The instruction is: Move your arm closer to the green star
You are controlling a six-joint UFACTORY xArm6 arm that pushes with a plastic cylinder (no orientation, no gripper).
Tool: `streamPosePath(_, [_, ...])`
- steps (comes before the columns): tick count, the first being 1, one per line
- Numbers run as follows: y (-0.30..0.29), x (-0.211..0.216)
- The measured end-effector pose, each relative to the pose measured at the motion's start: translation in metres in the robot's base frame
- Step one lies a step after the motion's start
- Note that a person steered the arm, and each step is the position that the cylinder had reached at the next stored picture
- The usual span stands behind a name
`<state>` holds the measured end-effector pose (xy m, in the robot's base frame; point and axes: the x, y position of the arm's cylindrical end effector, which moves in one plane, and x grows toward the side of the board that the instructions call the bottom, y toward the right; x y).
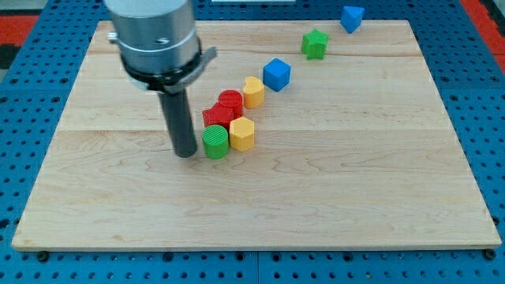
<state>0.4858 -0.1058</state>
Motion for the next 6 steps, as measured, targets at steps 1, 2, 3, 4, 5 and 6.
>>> streamPosePath(1, [-0.003, 0.036])
streamPosePath(2, [0.068, 0.061])
streamPosePath(3, [0.095, 0.044])
streamPosePath(4, [0.15, 0.026])
streamPosePath(5, [0.229, -0.002])
streamPosePath(6, [0.255, -0.085])
